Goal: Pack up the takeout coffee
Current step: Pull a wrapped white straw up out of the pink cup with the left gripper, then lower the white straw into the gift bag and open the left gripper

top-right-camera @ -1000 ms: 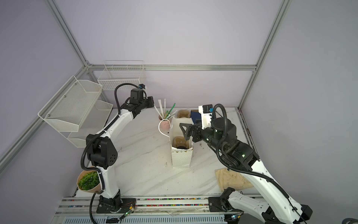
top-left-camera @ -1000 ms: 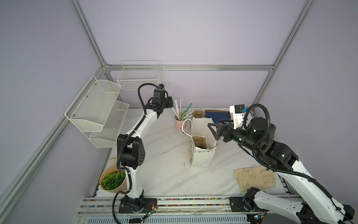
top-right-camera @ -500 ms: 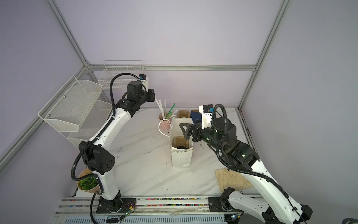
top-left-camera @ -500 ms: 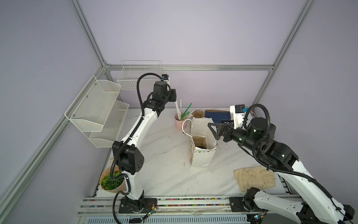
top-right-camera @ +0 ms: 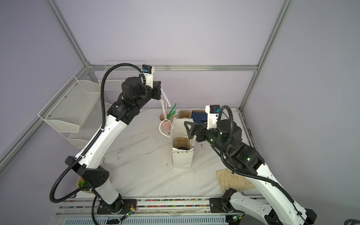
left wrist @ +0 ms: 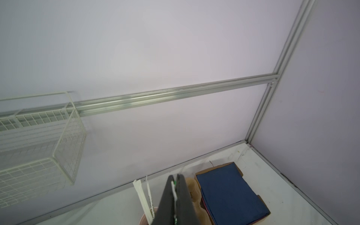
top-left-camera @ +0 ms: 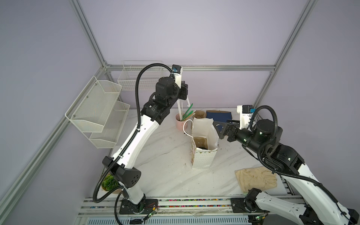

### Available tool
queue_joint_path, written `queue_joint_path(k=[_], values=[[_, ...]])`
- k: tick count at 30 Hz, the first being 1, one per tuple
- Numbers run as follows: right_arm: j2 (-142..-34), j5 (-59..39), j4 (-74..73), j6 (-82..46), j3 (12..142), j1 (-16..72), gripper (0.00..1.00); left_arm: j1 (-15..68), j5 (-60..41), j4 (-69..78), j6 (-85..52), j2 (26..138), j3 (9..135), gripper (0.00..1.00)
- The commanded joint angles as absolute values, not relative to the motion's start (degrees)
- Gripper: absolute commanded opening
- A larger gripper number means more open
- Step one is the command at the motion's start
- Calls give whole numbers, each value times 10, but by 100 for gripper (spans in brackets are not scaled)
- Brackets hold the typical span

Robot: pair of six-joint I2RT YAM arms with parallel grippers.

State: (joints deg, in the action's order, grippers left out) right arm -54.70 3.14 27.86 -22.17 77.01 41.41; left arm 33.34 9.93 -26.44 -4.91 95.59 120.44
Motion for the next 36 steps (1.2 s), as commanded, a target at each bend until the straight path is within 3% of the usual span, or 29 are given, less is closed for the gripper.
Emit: queue_joint_path(k=[1, 12, 36], values=[[-540, 83, 288, -242, 779, 412, 97, 377, 116, -250, -26, 874, 1221, 0], [-504, 129, 289, -274, 761, 412, 97, 524, 180, -248, -23, 795, 1078, 0], [-417, 67, 276, -265, 699, 412, 97, 534, 261, 36, 34, 913, 787, 0]])
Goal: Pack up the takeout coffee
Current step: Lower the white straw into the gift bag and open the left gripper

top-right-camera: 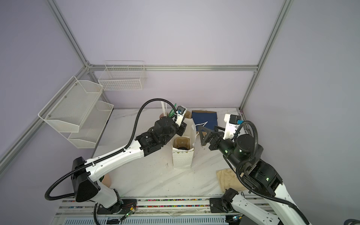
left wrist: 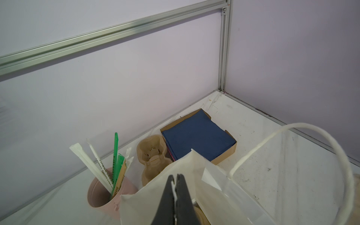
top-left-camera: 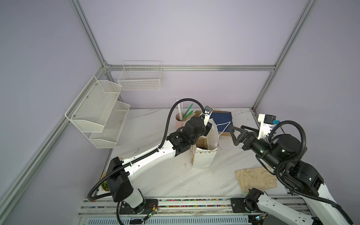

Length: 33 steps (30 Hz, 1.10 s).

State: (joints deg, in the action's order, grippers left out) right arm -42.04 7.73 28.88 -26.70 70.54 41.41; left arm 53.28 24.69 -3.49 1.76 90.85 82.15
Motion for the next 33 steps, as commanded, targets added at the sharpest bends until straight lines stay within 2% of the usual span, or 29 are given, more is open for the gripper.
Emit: queue_joint_path(k=[1, 7, 11, 13, 18, 26, 33], values=[[-417, 67, 275, -265, 697, 412, 97, 534, 263, 44, 34, 917, 778, 0], [-415, 67, 278, -263, 696, 412, 97, 533, 266, 61, 29, 929, 756, 0], [-416, 65, 277, -262, 696, 412, 97, 533, 262, 56, 31, 937, 763, 12], [-417, 63, 277, -262, 696, 412, 97, 532, 262, 54, 40, 942, 769, 26], [-414, 64, 279, -264, 700, 412, 97, 528, 275, 39, 57, 940, 808, 50], [-433, 89, 292, -287, 705, 412, 97, 520, 255, -13, 100, 921, 929, 68], [-492, 165, 340, -317, 732, 412, 97, 499, 247, -79, 86, 867, 1004, 87]])
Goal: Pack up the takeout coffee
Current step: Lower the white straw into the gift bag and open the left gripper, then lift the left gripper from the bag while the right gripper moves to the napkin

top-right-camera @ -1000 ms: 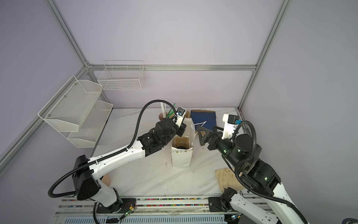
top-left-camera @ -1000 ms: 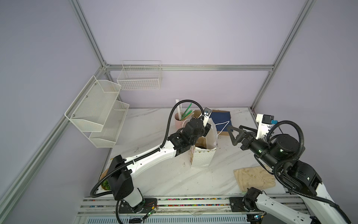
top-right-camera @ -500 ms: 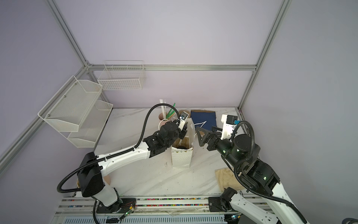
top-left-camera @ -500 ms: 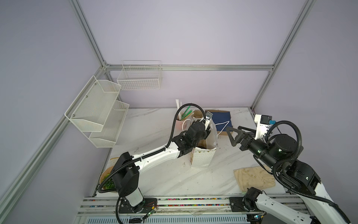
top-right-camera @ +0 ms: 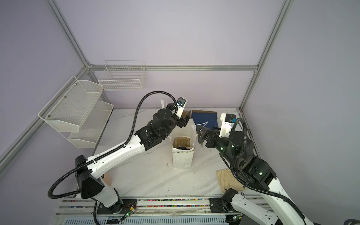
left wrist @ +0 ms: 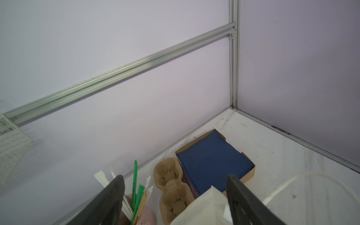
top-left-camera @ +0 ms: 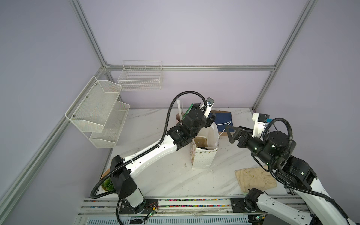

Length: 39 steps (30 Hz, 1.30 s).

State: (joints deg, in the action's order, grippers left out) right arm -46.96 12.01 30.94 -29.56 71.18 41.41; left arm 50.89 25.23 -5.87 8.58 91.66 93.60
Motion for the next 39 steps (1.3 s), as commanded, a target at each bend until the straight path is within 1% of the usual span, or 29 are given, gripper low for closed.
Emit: queue_joint_path(k=[1, 4, 9, 12, 15, 17, 19, 23, 25, 30, 34, 39], values=[[-509, 169, 346, -321, 740, 412, 97, 493, 249, -89, 79, 855, 1007, 92], [-548, 180, 357, -329, 766, 411, 97, 473, 251, -118, 64, 816, 1001, 100], [-612, 201, 367, -312, 845, 409, 97, 431, 263, -174, 38, 738, 957, 100], [-654, 193, 372, -301, 887, 395, 97, 407, 276, -222, 11, 697, 918, 100], [-690, 128, 385, -294, 931, 322, 97, 381, 281, -269, -33, 653, 860, 100], [-710, 67, 386, -296, 951, 252, 97, 361, 269, -270, -58, 615, 794, 100], [-738, 29, 396, -301, 973, 198, 97, 343, 264, -261, -75, 582, 738, 100], [-812, -19, 408, -321, 1004, 138, 97, 322, 247, -229, -95, 532, 636, 100], [-838, -2, 409, -333, 1009, 126, 97, 320, 247, -205, -101, 513, 594, 100], [-899, 85, 405, -341, 1012, 112, 97, 318, 261, -145, -116, 473, 511, 100], [-965, 63, 404, -353, 1030, 101, 97, 318, 280, -112, -119, 447, 474, 100], [-1037, 94, 388, -356, 1039, 101, 97, 319, 279, -103, -119, 438, 465, 100]])
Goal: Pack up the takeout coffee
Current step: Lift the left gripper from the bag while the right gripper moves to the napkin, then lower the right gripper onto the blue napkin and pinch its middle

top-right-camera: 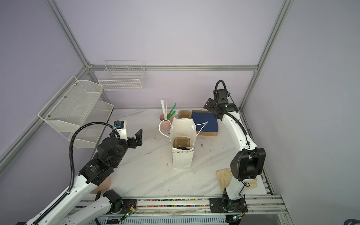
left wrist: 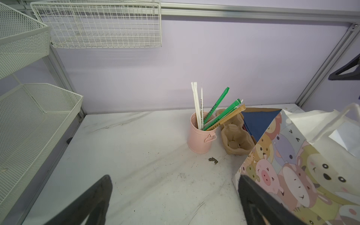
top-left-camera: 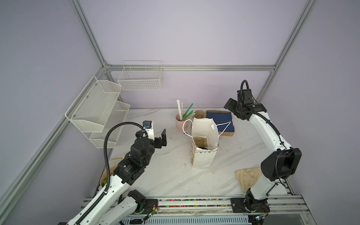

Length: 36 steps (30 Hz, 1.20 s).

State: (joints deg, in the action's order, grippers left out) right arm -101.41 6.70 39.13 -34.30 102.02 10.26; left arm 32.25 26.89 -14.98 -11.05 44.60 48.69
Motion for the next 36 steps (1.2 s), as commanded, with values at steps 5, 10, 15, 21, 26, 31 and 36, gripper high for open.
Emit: queue_joint_path(k=[5, 10, 15, 21, 26, 31, 36], values=[[-1129, 83, 380, -361, 1054, 102, 96, 319, 275, -102, -119, 435, 461, 100], [-1202, 70, 373, -361, 1093, 101, 92, 319, 275, -101, -120, 438, 460, 100], [-1281, 71, 394, -349, 1145, 108, 90, 319, 276, -99, -113, 441, 459, 100], [-1334, 83, 402, -340, 1175, 121, 89, 319, 275, -98, -108, 445, 458, 100], [-1359, 78, 397, -334, 1183, 124, 86, 319, 271, -97, -105, 449, 458, 100], [-1368, 67, 388, -329, 1182, 126, 79, 319, 269, -97, -102, 451, 458, 100], [-1370, 47, 366, -328, 1161, 126, 74, 319, 266, -96, -98, 454, 459, 100]])
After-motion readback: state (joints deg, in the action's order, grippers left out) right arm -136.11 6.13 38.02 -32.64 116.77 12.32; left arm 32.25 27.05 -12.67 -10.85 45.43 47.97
